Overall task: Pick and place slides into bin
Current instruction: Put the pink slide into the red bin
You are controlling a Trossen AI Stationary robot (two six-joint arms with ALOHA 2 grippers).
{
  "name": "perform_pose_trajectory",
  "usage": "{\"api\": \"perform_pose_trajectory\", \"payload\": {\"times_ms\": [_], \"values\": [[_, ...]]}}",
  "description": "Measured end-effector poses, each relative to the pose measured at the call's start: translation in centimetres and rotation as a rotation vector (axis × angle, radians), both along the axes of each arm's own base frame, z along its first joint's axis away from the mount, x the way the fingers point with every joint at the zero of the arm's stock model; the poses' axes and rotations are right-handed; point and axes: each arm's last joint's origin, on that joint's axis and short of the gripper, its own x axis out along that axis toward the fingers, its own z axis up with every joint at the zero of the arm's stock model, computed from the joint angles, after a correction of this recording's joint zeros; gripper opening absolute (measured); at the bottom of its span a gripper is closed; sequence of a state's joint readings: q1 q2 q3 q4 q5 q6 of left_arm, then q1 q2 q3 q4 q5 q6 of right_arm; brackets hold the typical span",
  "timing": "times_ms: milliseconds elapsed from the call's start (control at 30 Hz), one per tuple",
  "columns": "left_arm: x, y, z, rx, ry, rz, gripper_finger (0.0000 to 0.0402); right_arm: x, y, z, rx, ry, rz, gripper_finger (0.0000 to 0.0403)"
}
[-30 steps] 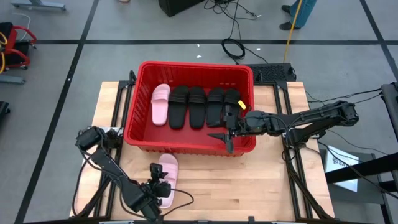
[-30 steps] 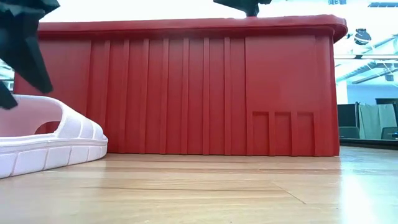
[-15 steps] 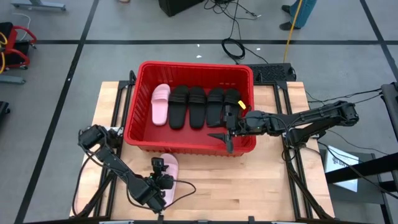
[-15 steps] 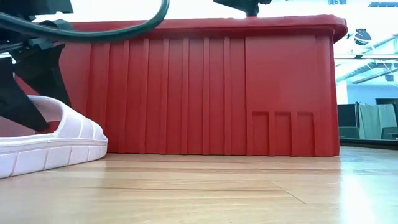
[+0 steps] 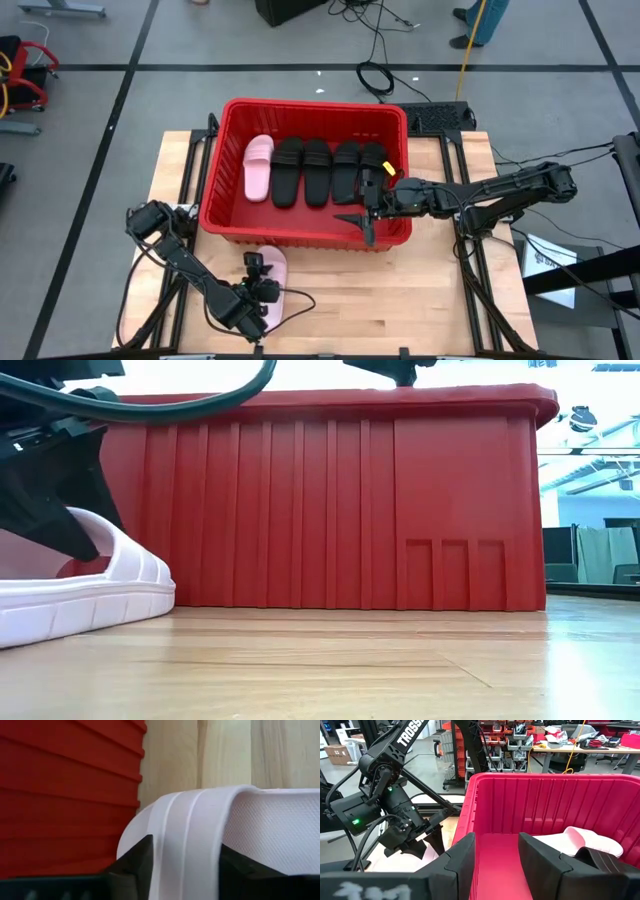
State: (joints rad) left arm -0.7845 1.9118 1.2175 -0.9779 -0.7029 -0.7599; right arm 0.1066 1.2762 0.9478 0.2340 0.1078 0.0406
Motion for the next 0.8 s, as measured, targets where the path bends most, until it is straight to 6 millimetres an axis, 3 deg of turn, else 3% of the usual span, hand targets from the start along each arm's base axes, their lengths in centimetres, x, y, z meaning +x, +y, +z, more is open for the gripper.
{"api": "perform_pose_trajectory", "payload": {"times_ms": [433,800], "values": [[-0.02,-0.04,-0.01,0.0,0.02,-0.018,0.0011,0.0,0.0,0.0,-0.011,0.0,0.002,0.0139],[0.03,-0.14,-0.04,-0.011,0.037,-0.037,0.0004,0.0,0.0,0.0,-0.011,0.0,0.002,0.0139]]}}
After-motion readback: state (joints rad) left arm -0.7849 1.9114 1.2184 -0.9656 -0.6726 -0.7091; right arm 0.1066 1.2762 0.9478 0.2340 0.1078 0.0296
